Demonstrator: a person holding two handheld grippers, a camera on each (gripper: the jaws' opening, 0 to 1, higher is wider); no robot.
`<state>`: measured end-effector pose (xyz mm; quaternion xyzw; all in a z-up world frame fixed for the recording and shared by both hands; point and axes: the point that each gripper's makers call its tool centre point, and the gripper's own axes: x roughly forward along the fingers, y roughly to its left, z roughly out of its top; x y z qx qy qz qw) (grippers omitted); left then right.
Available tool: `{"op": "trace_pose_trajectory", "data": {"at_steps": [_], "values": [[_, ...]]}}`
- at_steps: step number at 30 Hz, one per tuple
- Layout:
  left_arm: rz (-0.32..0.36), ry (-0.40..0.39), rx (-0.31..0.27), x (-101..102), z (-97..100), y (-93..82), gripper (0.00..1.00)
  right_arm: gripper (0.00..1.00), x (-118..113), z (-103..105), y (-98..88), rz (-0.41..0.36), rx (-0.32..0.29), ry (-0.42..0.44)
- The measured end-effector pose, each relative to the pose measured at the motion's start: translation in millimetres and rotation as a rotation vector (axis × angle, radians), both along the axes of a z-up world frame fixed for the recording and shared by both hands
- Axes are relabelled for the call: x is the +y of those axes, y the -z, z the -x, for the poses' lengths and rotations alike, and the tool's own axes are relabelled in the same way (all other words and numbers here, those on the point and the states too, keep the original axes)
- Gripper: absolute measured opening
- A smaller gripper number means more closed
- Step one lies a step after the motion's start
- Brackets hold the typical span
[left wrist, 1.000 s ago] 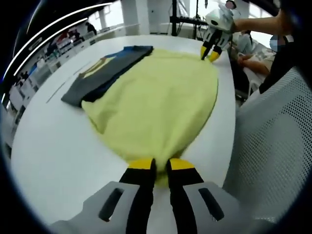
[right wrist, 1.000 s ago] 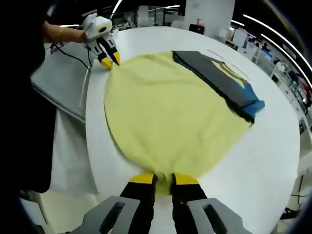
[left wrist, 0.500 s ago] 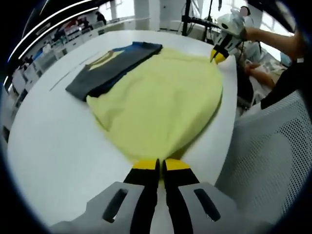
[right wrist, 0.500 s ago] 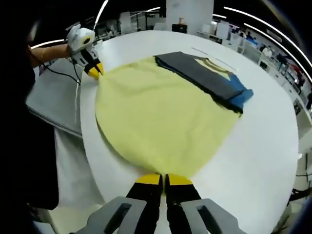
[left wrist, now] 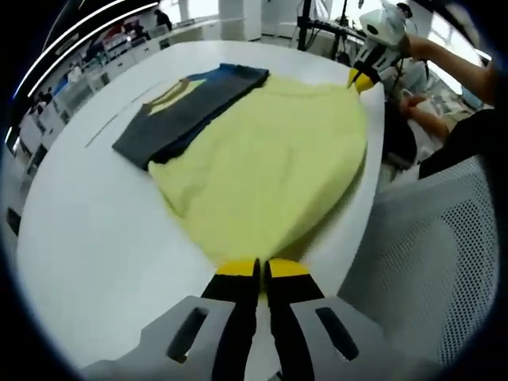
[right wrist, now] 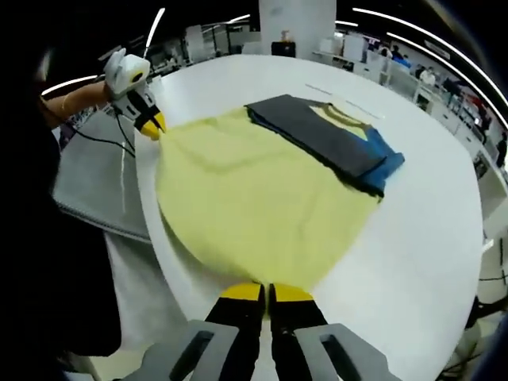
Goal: Fold the garment on the visible template until the final outline fits inside the template.
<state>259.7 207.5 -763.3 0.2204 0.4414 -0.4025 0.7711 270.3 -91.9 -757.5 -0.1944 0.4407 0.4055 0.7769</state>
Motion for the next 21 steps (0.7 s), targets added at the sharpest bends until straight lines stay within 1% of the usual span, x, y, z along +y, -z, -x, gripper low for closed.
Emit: {"op": "trace_pose_trajectory", "data": {"at_steps": [6,11,14,17,21], "values": [[-0.009,-0.021,0.017,2.4,1.6,-12.0,0.00,0.00,1.9,0.5,-11.4,-0.017,0.012,0.028],[0.015,-0.045,0.043,2.4,4.2,-24.4,0.00,0.00,2.8,0.5,-22.1,-0.023,0.006,0.034],[0.023,-0.052,0.042,1.5,3.6,-31.2,0.00,0.00,2.5,0.8,-26.5,-0.024,0.008,0.036],[0.013,-0.051,0.048,2.9,3.6,-35.0,0.00,0.00,2.7,2.0,-30.3,-0.023,0.011,0.035],[0.016,-0.072,0.063,4.8,4.8,-40.7,0.00,0.00,3.8,4.4,-36.5,-0.027,0.016,0.035]]}}
